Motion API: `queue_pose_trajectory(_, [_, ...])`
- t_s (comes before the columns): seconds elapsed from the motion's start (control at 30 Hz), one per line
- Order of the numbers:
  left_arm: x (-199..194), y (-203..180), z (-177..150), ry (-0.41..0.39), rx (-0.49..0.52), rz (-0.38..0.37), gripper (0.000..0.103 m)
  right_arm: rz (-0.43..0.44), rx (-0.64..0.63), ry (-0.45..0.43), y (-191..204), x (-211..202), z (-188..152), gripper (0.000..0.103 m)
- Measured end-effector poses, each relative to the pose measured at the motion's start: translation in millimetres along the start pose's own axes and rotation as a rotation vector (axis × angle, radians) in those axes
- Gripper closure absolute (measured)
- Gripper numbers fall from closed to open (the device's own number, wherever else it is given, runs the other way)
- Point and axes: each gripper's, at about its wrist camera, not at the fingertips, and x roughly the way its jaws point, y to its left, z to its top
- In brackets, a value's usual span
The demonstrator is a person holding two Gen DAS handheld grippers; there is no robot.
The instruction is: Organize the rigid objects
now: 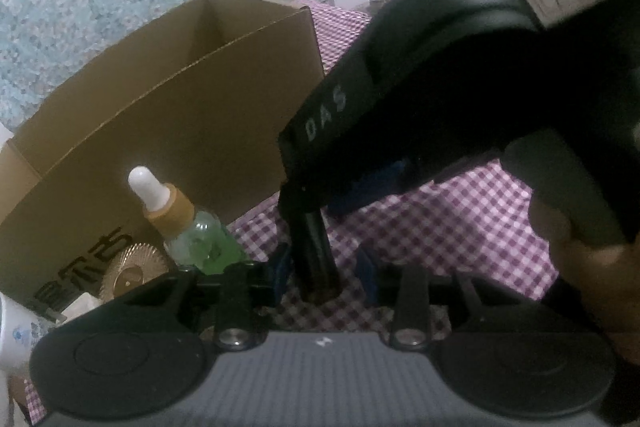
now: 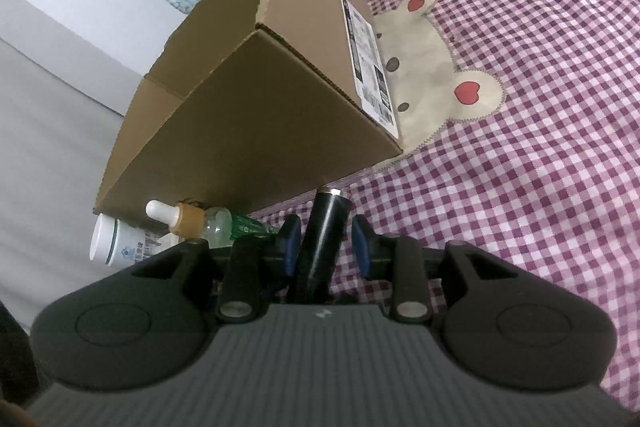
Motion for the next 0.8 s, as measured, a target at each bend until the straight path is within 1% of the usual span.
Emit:
queue_pose_trajectory(0.1, [4.0,2.1,4.3,0.0,-0.011,0.004,0.065,0.002,-0.018,0.011,0.7,4.9,4.6,0.075])
queue_pose_trajectory(0.17, [6.2,3.7,8.3,0.002,-0.021,0.006,0.071,0.004,-0.029,0.013,3.1,8.1,6.6,0.076])
queue_pose_trajectory(0.23, [6.6,3.5,7.7,0.0,-0.018,0.016,0.074,0.0,-0.046,0.008,7.0,10.5,8.1,0.076])
queue_pose_trajectory(0.27, [7.0,3.4,7.2,-0.002,-0.021,0.026,0.075,-0.005,-0.056,0.006,8.4,10.9,7.8,0.078])
queue_pose_trajectory(0.3, [5.8,3.2,5.8,-0.005,-0.021,0.03,0.076,-0.009,-0.065,0.003,9.1,12.0,7.9,0.08])
queue_pose_trajectory(0.43, [-4.4,1.5,2.6,-0.018,-0.031,0.025,0.079,0.0,-0.058,-0.005,7.9,7.6,2.5,0.08])
queue_pose_trajectory(0.5, [-10.1,3.4,4.4,-0.034,-0.032,0.029,0.079,0.004,-0.055,-0.015,8.9,1.6,-0.2,0.082])
queue_pose_trajectory(0.57, [-24.0,2.0,6.8,-0.067,-0.019,0.042,0.08,0.003,-0.069,-0.037,16.6,-9.8,-3.1,0.085])
queue_pose_trajectory(0.6, [-33.4,0.0,7.6,-0.094,-0.003,0.052,0.084,0.004,-0.081,-0.05,22.2,-17.7,-5.9,0.088])
queue_pose_trajectory(0.63, [-42.3,-1.9,8.6,-0.117,0.009,0.069,0.093,0.012,-0.093,-0.061,27.3,-24.0,-7.1,0.09])
queue_pose_trajectory(0.67, [-52.9,-2.4,10.4,-0.141,0.021,0.089,0.092,0.022,-0.108,-0.079,35.9,-33.2,-8.4,0.095])
queue_pose_trajectory(0.77, [-79.4,1.1,14.7,-0.224,0.021,0.108,0.092,0.019,-0.181,-0.155,62.6,-55.9,-10.1,0.095])
queue_pose_trajectory(0.8, [-83.3,2.7,15.9,-0.239,0.02,0.111,0.092,0.018,-0.205,-0.179,70.8,-61.3,-9.7,0.095])
